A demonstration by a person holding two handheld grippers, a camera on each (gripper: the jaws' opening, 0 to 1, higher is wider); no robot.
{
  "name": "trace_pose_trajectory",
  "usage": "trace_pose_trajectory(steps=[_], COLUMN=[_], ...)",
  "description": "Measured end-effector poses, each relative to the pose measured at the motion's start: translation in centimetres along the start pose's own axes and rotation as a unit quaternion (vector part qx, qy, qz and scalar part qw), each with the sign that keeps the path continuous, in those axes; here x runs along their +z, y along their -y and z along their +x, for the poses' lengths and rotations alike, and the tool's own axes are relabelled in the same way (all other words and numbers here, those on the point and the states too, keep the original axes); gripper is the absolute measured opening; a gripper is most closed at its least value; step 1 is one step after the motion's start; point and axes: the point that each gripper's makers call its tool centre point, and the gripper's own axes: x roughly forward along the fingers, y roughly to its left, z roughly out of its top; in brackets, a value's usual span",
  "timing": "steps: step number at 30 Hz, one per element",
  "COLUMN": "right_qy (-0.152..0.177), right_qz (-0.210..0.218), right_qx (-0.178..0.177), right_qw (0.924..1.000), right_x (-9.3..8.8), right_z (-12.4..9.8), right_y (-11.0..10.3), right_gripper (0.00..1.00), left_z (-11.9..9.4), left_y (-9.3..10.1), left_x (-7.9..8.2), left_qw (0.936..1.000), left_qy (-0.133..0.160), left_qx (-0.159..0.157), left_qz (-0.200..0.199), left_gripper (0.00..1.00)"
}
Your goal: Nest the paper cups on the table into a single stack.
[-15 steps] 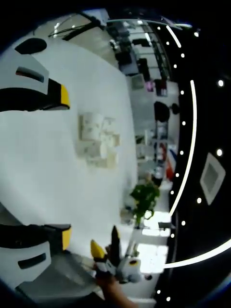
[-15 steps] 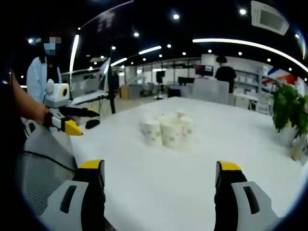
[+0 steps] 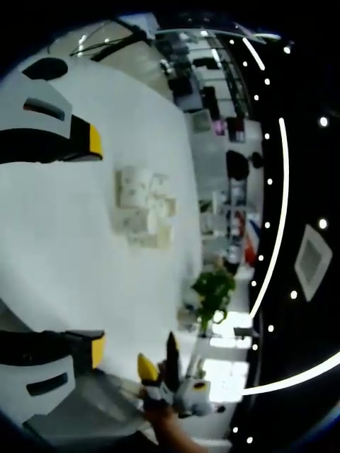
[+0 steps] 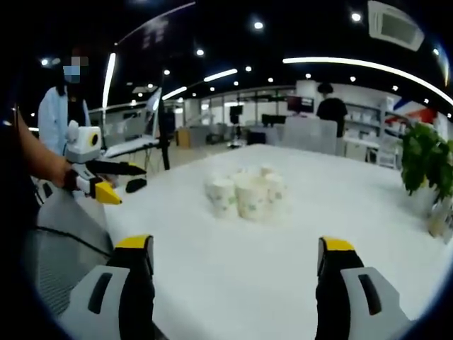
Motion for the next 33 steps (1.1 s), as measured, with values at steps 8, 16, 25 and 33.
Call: trace_pose_trajectory(steps=[8, 16, 25, 33], right_qy=[0.015, 0.026, 0.029, 0.032], right_qz=[-0.006, -0.017, -0.01, -0.017], right_qx=[-0.005, 0.008, 0.018, 0.026], right_qw=[0.9999, 0.9995, 0.9994, 0.999], right_x=[2.1, 4.2, 4.9, 5.8], right_z=[2.2, 5.2, 8.1, 10.6], right_y=[2.0, 3.0, 3.2, 3.2], right_gripper=[0.94, 0.94, 0.92, 0.9], left_z=[0.3, 0.1, 0.1, 0.3], left_y=[1.1, 0.7, 1.2, 2.0], left_x=[-0.3, -0.8, -0.7, -1.1], left_qw=[0.9989, 0.9993, 0.9995, 0.9982], left_qy=[-0.012, -0.025, -0.013, -0.027], left_qx=[-0.008, -0.001, -0.01, -0.02], left_qz=[0.045, 0.029, 0.026, 0.05], left_gripper=[0.98, 0.98, 0.98, 0.97])
